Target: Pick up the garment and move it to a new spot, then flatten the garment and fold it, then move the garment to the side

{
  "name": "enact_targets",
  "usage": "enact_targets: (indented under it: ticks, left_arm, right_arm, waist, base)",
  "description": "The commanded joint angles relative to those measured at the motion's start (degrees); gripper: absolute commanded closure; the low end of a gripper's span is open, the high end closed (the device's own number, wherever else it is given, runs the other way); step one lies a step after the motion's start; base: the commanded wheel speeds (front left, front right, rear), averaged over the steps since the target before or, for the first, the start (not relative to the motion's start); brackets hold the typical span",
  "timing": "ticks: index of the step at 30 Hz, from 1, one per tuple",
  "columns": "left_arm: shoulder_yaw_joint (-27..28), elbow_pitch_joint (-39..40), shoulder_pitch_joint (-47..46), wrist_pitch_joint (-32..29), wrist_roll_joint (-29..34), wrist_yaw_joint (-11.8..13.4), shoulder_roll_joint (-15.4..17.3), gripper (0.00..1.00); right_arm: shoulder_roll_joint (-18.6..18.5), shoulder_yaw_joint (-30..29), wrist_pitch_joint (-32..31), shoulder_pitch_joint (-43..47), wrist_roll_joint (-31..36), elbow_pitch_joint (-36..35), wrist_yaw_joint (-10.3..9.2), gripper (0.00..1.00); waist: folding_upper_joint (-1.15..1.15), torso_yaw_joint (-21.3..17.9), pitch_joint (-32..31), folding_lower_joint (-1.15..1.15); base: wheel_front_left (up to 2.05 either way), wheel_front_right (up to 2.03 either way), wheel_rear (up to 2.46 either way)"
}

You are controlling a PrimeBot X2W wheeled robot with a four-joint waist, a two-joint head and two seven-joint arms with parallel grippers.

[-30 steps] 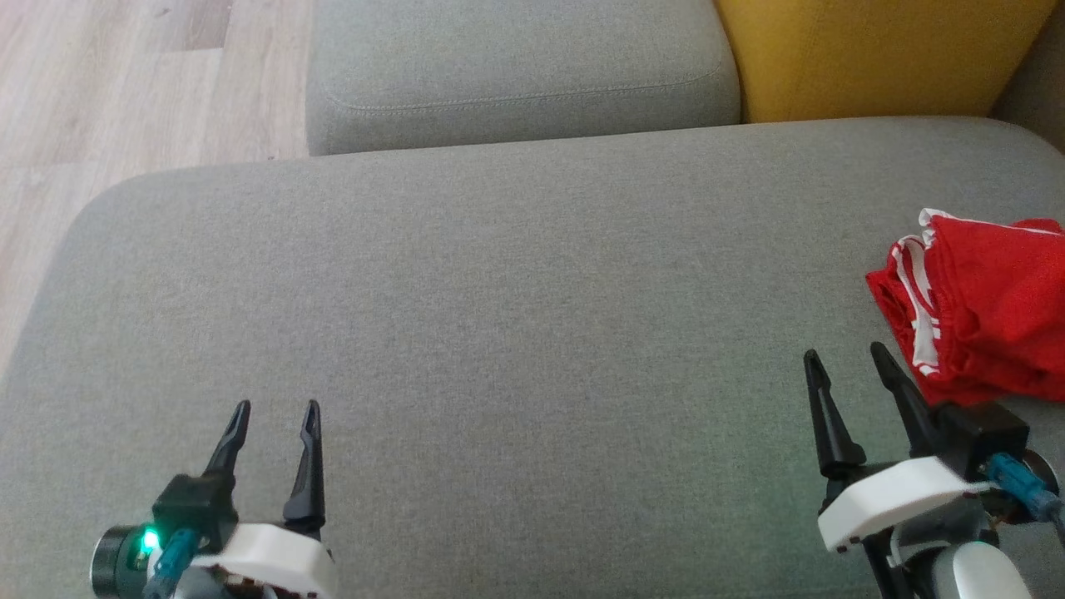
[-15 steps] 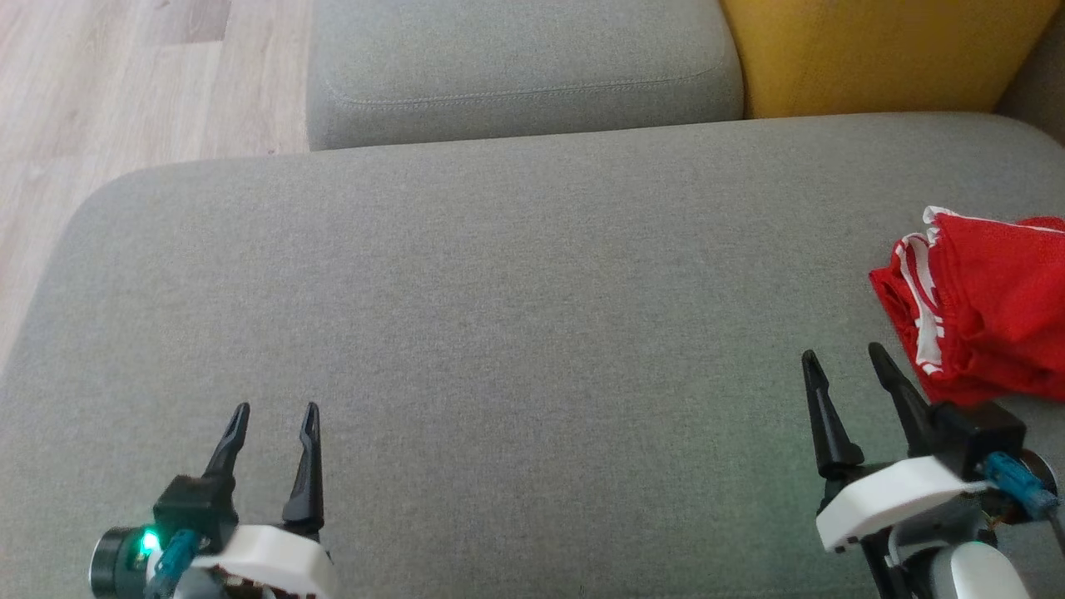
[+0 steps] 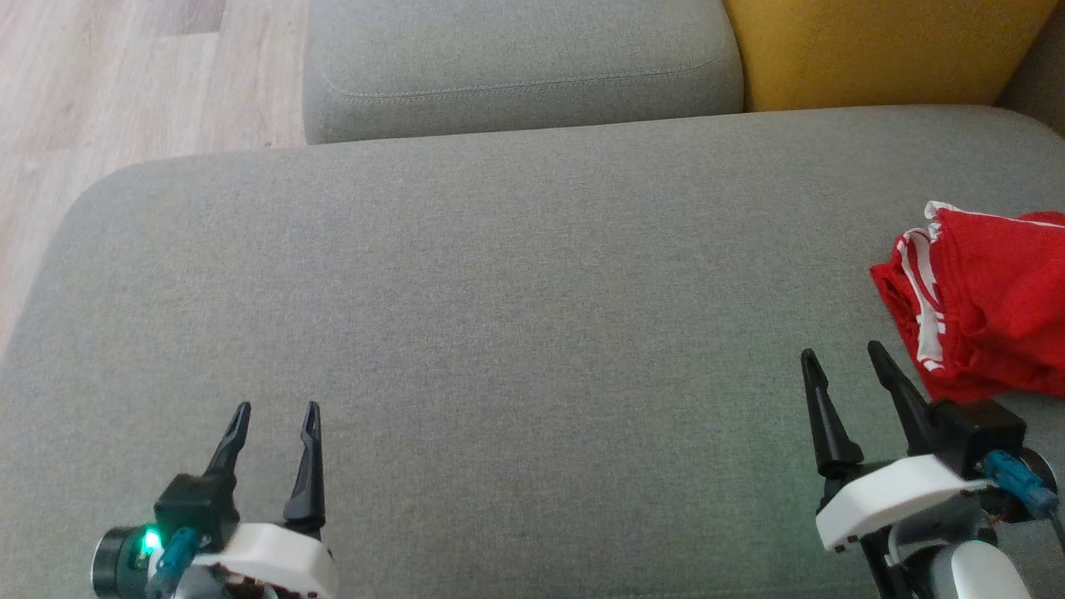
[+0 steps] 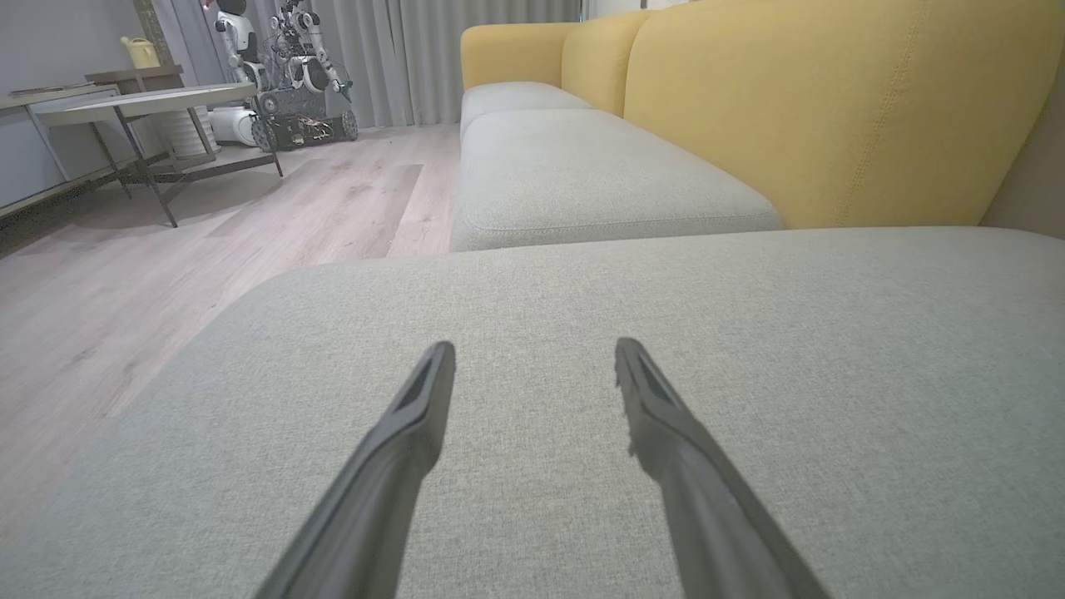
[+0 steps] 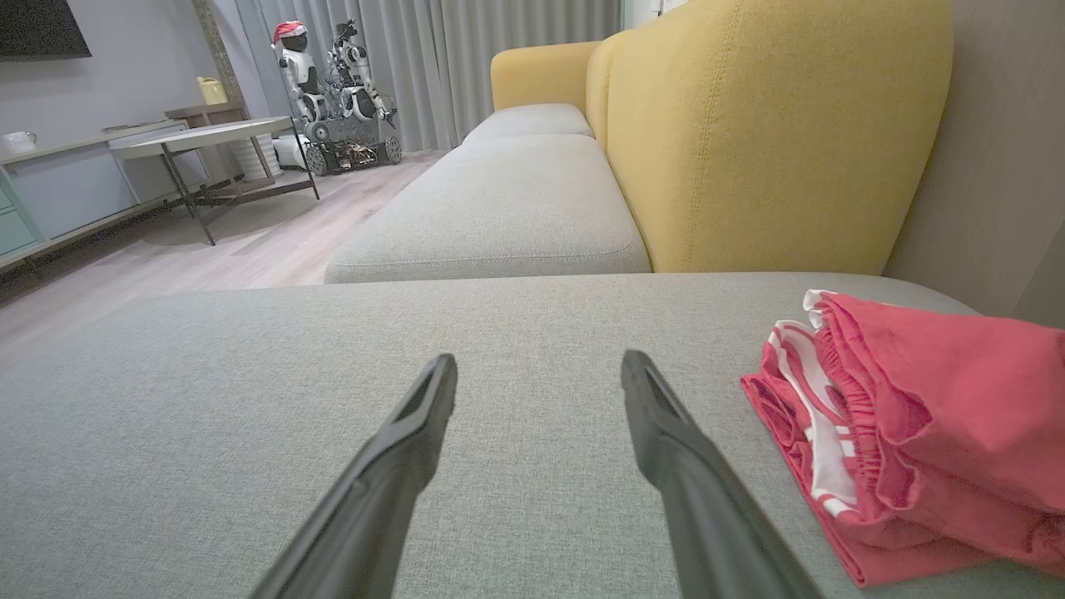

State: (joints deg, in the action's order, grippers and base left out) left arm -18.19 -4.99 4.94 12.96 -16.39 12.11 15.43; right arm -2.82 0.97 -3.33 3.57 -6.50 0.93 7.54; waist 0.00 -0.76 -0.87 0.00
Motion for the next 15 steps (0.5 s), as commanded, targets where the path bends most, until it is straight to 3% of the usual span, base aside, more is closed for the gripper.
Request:
enact_targets:
  ticks: [1,8,9,15]
  left_arm:
    - [1.73,1.63,-3.58,0.50,-0.37,0.36,1.20,0.00]
    - [1.66,1.49,-3.68,0.70,-0.69,0.54,1.08,0.00]
    - [-0.12,-0.26,-0.48,0.18,-0.44,0.00,-0.11,1.00]
    - [0.41,-2.21,0.00,-0.37,-3.45,-0.64,-1.11,1.00]
  right_arm:
    - [-0.15,1.29,0.01,-1.68,0.07,-2.34,-0.05,0.00]
    - [-0.13,1.55,-0.33,-1.81,-0.18,-2.19,-0.05,0.00]
    - [0.02,0.22,-0.20,0.01,-0.08,0.06,0.00,1.00]
    - [-0.05,0.25,-0.13,0.37,-3.45,2.51,0.00,1.00]
  waist:
    - [0.00,0.05,0.03,0.00]
    - [0.00,0.41,0.14,0.00]
    - [0.00,0.41,0.14,0.00]
    - [0.00,0.43,0.20,0.00]
  base:
    - [0.00,0.00,0.00]
    - [0.00,0.00,0.00]
    - [0.00,0.00,0.00]
    - [0.00,0.00,0.00]
